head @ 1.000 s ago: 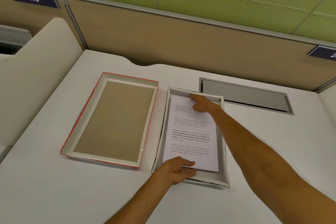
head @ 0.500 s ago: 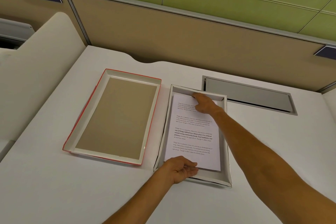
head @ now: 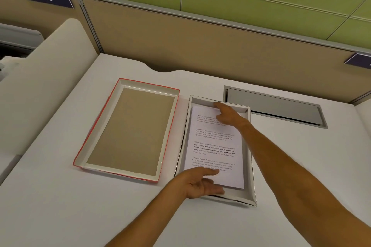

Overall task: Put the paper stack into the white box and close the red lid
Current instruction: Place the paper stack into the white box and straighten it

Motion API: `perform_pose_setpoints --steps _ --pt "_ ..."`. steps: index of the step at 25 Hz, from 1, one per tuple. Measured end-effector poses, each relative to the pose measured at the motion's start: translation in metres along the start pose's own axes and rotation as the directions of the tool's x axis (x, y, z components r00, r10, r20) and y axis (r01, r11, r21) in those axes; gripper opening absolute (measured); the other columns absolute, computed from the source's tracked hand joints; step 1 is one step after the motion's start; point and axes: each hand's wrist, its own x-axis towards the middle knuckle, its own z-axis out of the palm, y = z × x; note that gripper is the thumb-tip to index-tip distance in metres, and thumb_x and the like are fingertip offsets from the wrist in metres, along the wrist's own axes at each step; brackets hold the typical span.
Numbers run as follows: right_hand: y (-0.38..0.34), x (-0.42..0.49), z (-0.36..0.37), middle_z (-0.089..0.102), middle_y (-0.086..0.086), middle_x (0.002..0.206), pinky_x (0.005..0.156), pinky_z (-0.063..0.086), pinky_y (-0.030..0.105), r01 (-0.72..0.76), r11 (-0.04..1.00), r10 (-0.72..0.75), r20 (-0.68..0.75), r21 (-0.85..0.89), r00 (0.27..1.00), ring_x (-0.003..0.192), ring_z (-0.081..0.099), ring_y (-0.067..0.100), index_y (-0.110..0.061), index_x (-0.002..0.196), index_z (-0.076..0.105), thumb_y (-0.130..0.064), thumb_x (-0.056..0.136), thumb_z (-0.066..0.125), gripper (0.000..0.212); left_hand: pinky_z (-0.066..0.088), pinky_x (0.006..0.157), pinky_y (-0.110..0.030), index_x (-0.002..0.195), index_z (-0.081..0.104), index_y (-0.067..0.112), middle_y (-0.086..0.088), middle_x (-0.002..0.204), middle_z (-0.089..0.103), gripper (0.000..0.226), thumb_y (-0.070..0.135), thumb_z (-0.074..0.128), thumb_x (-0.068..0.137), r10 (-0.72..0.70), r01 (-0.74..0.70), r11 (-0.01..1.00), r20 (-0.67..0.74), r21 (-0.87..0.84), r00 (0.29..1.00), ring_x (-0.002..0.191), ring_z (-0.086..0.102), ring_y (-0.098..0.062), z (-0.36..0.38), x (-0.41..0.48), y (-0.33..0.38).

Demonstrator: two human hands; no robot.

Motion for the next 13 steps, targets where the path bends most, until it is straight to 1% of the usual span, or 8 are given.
perform_pose_setpoints --steps 1,3,4,6,7,9,11,13 --pt "-0.001 -0.001 0.0 0.037 0.009 0.157 0.119 0.033 0.04 0.003 0.999 -0.002 -0.008 0.048 1.0 0.143 0.038 0.03 -0.012 0.153 0.029 -0.006 0.095 0.054 0.064 0.061 0.078 -0.048 0.119 0.052 -0.003 -0.033 0.126 0.057 0.043 0.005 0.074 0.083 0.055 -0.055 0.998 0.019 0.031 0.998 0.106 0.065 -0.047 0.005 -0.005 0.005" --pt "-0.002 -0.004 0.001 0.036 0.007 0.157 0.118 0.031 0.038 0.007 0.99 -0.003 -0.029 0.138 1.0 0.144 0.036 0.028 -0.012 0.153 0.029 -0.012 0.095 0.059 0.066 0.062 0.082 -0.039 0.118 0.058 -0.001 -0.024 0.123 0.065 0.044 0.017 0.077 0.083 0.257 -0.251 0.946 0.0 0.205 0.967 0.104 0.07 -0.038 0.016 -0.012 0.015" --pt "-0.002 -0.006 0.001 0.037 0.006 0.157 0.118 0.031 0.037 0.008 0.983 -0.001 -0.038 0.181 0.999 0.144 0.037 0.028 -0.013 0.153 0.029 -0.015 0.095 0.06 0.067 0.061 0.087 -0.036 0.119 0.059 0.003 -0.019 0.122 0.066 0.046 0.023 0.077 0.083 0.38 -0.355 0.885 -0.026 0.3 0.925 0.105 0.07 -0.032 0.02 -0.013 0.02" --pt "-0.002 -0.01 0.002 0.039 0.005 0.156 0.116 0.035 0.039 0.013 0.962 0.001 -0.054 0.272 0.999 0.143 0.039 0.028 -0.014 0.153 0.03 -0.016 0.095 0.061 0.066 0.056 0.095 -0.033 0.121 0.059 0.014 -0.006 0.126 0.064 0.048 0.033 0.077 0.081 0.591 -0.506 0.723 -0.042 0.47 0.806 0.112 0.066 -0.021 0.027 -0.017 0.029" --pt "-0.002 -0.013 0.003 0.04 0.006 0.155 0.115 0.038 0.04 0.014 0.949 0.008 -0.07 0.316 0.998 0.142 0.041 0.028 -0.013 0.152 0.031 -0.017 0.095 0.061 0.065 0.053 0.097 -0.031 0.124 0.058 0.02 0.001 0.13 0.061 0.05 0.038 0.076 0.081 0.667 -0.548 0.636 -0.03 0.543 0.745 0.117 0.061 -0.017 0.029 -0.018 0.033" --pt "-0.003 -0.019 0.006 0.043 0.007 0.154 0.112 0.042 0.04 0.007 0.921 0.047 -0.128 0.389 0.991 0.141 0.042 0.029 -0.012 0.151 0.033 -0.02 0.096 0.06 0.062 0.045 0.1 -0.026 0.134 0.051 0.027 0.009 0.141 0.053 0.06 0.043 0.075 0.081 0.762 -0.587 0.494 0.006 0.641 0.648 0.129 0.051 -0.011 0.031 -0.018 0.04" --pt "-0.001 -0.025 0.009 0.044 0.009 0.153 0.111 0.043 0.041 0.006 0.889 0.088 -0.184 0.457 0.979 0.14 0.044 0.029 -0.011 0.15 0.035 -0.024 0.096 0.06 0.061 0.039 0.109 -0.027 0.144 0.042 0.027 0.007 0.15 0.044 0.071 0.042 0.074 0.082 0.818 -0.601 0.393 0.034 0.696 0.575 0.137 0.042 -0.011 0.032 -0.015 0.046" --pt "-0.002 -0.031 0.015 0.045 0.009 0.152 0.112 0.042 0.042 0.023 0.843 0.109 -0.214 0.538 0.971 0.138 0.045 0.028 -0.01 0.149 0.037 -0.027 0.094 0.064 0.064 0.035 0.114 -0.032 0.149 0.034 0.028 0.005 0.157 0.034 0.078 0.041 0.073 0.083 0.848 -0.579 0.32 0.046 0.75 0.529 0.143 0.036 -0.016 0.034 -0.015 0.05"
